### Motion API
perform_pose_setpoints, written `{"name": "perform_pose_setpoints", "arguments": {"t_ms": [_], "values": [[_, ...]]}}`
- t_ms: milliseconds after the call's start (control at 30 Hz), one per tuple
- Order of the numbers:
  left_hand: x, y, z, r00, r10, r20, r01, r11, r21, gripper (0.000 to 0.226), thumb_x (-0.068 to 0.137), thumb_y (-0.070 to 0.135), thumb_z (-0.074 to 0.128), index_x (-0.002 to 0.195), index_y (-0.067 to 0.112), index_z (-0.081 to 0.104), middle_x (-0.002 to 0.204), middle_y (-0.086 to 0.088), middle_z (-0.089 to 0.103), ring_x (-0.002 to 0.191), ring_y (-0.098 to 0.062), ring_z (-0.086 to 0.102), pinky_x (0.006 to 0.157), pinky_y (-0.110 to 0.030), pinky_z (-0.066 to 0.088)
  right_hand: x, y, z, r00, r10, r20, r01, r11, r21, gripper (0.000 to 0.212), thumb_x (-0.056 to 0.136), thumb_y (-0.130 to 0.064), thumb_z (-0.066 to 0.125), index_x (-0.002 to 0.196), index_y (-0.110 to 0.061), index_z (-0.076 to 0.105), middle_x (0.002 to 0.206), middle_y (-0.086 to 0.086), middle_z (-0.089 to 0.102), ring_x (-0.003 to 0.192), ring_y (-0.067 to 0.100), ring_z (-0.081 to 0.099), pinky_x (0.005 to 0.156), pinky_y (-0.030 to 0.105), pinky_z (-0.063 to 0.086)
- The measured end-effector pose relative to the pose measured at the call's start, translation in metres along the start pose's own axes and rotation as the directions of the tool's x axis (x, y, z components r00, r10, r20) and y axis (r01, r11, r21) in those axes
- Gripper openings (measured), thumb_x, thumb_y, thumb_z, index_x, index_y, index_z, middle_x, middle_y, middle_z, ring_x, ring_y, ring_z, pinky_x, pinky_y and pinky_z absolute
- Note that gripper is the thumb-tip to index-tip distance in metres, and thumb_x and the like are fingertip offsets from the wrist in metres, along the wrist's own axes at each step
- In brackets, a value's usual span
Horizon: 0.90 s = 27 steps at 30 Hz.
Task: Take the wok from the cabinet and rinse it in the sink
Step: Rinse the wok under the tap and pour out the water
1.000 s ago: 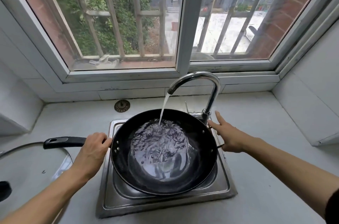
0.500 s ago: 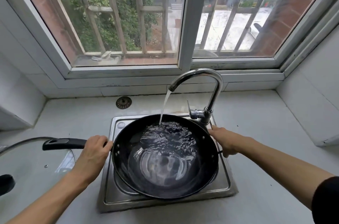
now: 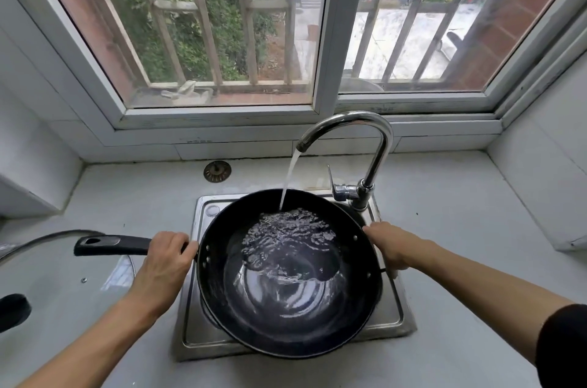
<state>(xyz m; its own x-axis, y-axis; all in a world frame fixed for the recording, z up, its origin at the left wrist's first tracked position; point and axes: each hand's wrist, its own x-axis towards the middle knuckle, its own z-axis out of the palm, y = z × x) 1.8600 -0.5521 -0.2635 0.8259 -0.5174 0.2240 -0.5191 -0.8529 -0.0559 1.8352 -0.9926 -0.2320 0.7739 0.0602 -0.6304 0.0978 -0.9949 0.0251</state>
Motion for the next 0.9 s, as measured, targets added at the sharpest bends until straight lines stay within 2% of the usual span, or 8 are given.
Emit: {"name": "perform_pose_setpoints", "arguments": {"t_ms": [133, 200, 267, 367, 500, 600, 733, 900], "values": [[0.003, -0.004, 0.001, 1.000, -0.020, 0.019, 0.020, 1.000, 0.000, 0.038, 0.057, -0.020, 0.046, 0.081, 0.005, 0.061, 0.075, -0.010, 0.047, 0.066, -0.030, 0.041, 0.063, -0.036, 0.029, -0.006, 0.000, -0.001, 0.994, 0.003, -0.107, -0.004, 1.000, -0.014, 0.082, 0.047, -0.013, 0.090, 0.117, -0.019, 0.045, 0.117, -0.001, 0.049, 0.103, 0.028, 0.059, 0.079, 0.039, 0.052], [0.004, -0.006, 0.002, 1.000, -0.023, 0.016, 0.024, 1.000, -0.014, 0.041, 0.060, -0.010, 0.028, 0.081, 0.006, 0.061, 0.075, -0.009, 0.046, 0.067, -0.028, 0.038, 0.065, -0.034, 0.023, -0.007, 0.000, -0.002, 0.986, -0.006, -0.167, 0.003, 1.000, -0.024, 0.083, 0.051, -0.008, 0.085, 0.121, -0.020, 0.043, 0.121, -0.001, 0.052, 0.105, 0.027, 0.059, 0.082, 0.040, 0.050], [0.004, -0.005, 0.003, 1.000, -0.022, 0.004, 0.022, 1.000, -0.014, 0.046, 0.061, -0.006, 0.022, 0.081, 0.006, 0.062, 0.076, -0.009, 0.047, 0.067, -0.029, 0.040, 0.064, -0.034, 0.025, -0.007, -0.002, -0.003, 0.979, 0.008, -0.205, -0.018, 0.999, -0.047, 0.093, 0.052, -0.006, 0.083, 0.130, -0.022, 0.035, 0.125, -0.002, 0.054, 0.109, 0.025, 0.058, 0.088, 0.041, 0.043], [0.005, -0.004, 0.002, 1.000, -0.028, -0.003, 0.028, 0.999, -0.018, 0.048, 0.062, -0.004, 0.019, 0.081, 0.006, 0.063, 0.077, -0.010, 0.048, 0.067, -0.030, 0.041, 0.064, -0.036, 0.028, -0.009, -0.003, -0.007, 0.961, -0.027, -0.276, -0.031, 0.979, -0.203, 0.117, 0.051, -0.015, 0.087, 0.143, -0.026, 0.017, 0.123, -0.004, 0.059, 0.112, 0.026, 0.047, 0.090, 0.041, 0.031], [0.003, -0.006, 0.004, 0.999, -0.043, -0.005, 0.042, 0.999, -0.015, 0.044, 0.062, -0.003, 0.023, 0.081, 0.008, 0.061, 0.078, -0.009, 0.048, 0.068, -0.028, 0.040, 0.065, -0.037, 0.029, -0.010, 0.000, -0.006, 0.953, -0.092, -0.288, 0.012, 0.963, -0.270, 0.114, 0.047, -0.028, 0.089, 0.139, -0.027, 0.023, 0.115, -0.004, 0.062, 0.113, 0.027, 0.037, 0.090, 0.040, 0.030], [0.002, -0.005, 0.005, 0.999, -0.049, -0.007, 0.049, 0.999, -0.024, 0.042, 0.063, -0.004, 0.022, 0.079, 0.008, 0.059, 0.077, -0.008, 0.048, 0.068, -0.027, 0.039, 0.065, -0.036, 0.029, -0.007, 0.001, 0.000, 0.961, -0.114, -0.250, 0.054, 0.971, -0.235, 0.112, 0.049, -0.031, 0.088, 0.141, -0.022, 0.025, 0.116, 0.001, 0.058, 0.111, 0.026, 0.043, 0.094, 0.037, 0.033], [0.004, -0.008, 0.008, 0.998, -0.068, -0.007, 0.068, 0.998, -0.018, 0.040, 0.064, -0.003, 0.025, 0.081, 0.009, 0.060, 0.079, -0.007, 0.047, 0.071, -0.026, 0.040, 0.066, -0.036, 0.030, -0.007, 0.000, 0.001, 0.972, -0.083, -0.221, 0.068, 0.995, -0.071, 0.116, 0.048, -0.023, 0.091, 0.141, -0.022, 0.021, 0.117, 0.005, 0.047, 0.105, 0.026, 0.045, 0.079, 0.036, 0.043], [0.014, -0.012, 0.008, 0.994, -0.106, 0.011, 0.106, 0.994, -0.002, 0.039, 0.065, -0.001, 0.028, 0.082, 0.012, 0.060, 0.082, -0.005, 0.048, 0.074, -0.027, 0.043, 0.066, -0.037, 0.030, -0.010, 0.003, -0.005, 0.951, -0.077, -0.299, 0.063, 0.996, -0.057, 0.121, 0.048, -0.021, 0.088, 0.144, -0.027, 0.013, 0.118, 0.002, 0.047, 0.103, 0.024, 0.042, 0.073, 0.029, 0.035]]}}
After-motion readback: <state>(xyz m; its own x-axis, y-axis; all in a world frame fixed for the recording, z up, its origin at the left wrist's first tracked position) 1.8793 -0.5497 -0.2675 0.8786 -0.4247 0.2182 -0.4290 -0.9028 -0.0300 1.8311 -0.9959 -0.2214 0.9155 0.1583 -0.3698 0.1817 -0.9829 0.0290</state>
